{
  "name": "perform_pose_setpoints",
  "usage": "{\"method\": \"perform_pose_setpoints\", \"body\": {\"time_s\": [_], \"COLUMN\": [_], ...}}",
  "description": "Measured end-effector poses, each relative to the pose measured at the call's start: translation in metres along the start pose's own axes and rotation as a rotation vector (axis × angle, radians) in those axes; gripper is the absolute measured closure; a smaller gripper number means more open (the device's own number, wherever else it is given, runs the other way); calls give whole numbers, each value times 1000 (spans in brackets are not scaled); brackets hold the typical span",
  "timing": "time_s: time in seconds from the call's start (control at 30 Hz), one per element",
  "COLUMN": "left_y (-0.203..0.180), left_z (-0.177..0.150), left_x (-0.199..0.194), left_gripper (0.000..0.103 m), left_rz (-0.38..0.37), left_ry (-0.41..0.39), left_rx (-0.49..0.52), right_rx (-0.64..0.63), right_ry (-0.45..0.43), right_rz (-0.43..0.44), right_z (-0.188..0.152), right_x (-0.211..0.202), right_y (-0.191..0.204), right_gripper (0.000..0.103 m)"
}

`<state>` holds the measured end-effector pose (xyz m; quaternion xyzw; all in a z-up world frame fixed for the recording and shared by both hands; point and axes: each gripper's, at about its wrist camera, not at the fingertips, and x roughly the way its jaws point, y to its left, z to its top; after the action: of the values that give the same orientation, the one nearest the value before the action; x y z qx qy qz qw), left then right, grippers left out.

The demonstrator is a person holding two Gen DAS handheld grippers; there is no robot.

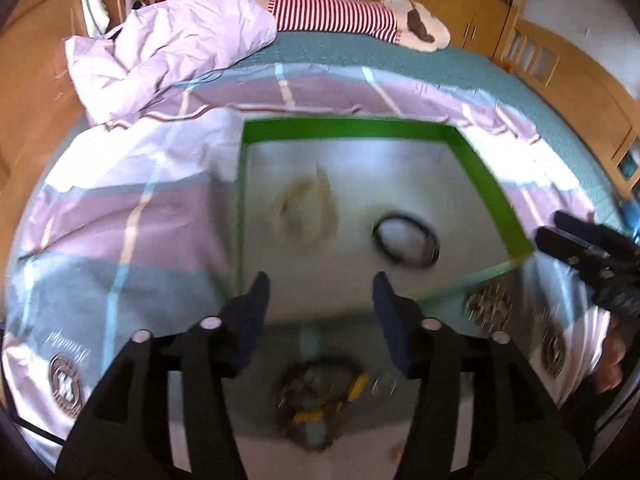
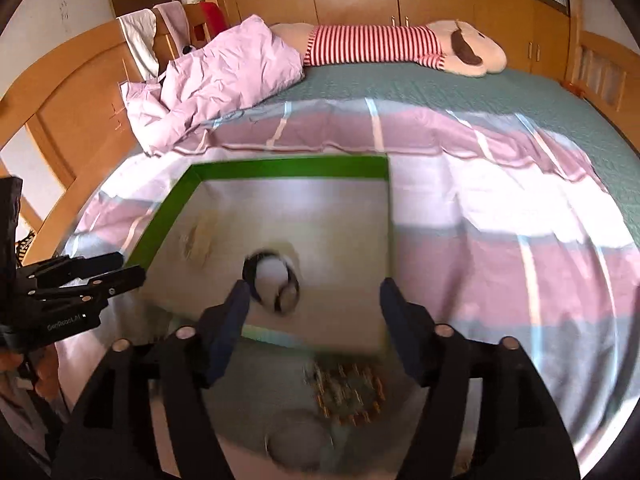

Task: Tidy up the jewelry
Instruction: 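Carry both watches into the green box and open both tools, then grasp the brown wooden bead bracelet with the left tool while the right tool reaches the jade pendant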

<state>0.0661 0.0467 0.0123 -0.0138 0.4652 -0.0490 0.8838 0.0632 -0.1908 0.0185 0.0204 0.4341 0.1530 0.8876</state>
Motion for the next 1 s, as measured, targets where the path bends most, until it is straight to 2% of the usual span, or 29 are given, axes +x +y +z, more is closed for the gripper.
{"method": "perform_pose_setpoints", "body": {"time_s": [0.1, 0.2, 0.33, 0.47, 0.57, 0.63, 0.7, 0.73, 0.8, 0.87, 0.93, 1.0], "left_y": [5, 5, 0, -5, -8, -9, -9, -8, -7, -8, -9, -10], "left_z": [-23, -38, -49, -59, -65, -68, -70, -71, -72, -73, -73, -71], "left_x": [-1, 8, 23, 38, 48, 54, 58, 59, 58, 57, 54, 49], "left_gripper": [37, 34, 27, 21, 20, 20, 20, 22, 41, 46, 53, 66], "left_rz": [-7, 9, 43, 60, 90, 106, 106, 99, 63, 56, 33, -36], "left_ry": [39, 95, 153, 222, 265, 292, 314, 319, 323, 314, 303, 280], "left_rx": [-14, -19, -2, 30, 62, 74, 77, 76, 64, 66, 69, 63], "right_rx": [25, 54, -25, -138, -178, -191, -207, -207, -190, -140, -38, 63], "right_ry": [91, 248, 381, 425, 387, 374, 356, 351, 327, 300, 263, 221], "right_rz": [-12, -52, -27, -64, -84, -69, -53, -44, -35, -32, -4, 3], "right_z": [-29, -58, -84, -97, -98, -98, -97, -96, -90, -81, -71, -63], "right_x": [3, 27, 50, 64, 65, 65, 63, 62, 59, 54, 46, 39], "right_y": [-11, -12, 9, 34, 43, 47, 52, 55, 53, 45, 29, 11], "right_gripper": [29, 29, 29, 29, 29, 42, 44, 44, 44, 43, 36, 35]}}
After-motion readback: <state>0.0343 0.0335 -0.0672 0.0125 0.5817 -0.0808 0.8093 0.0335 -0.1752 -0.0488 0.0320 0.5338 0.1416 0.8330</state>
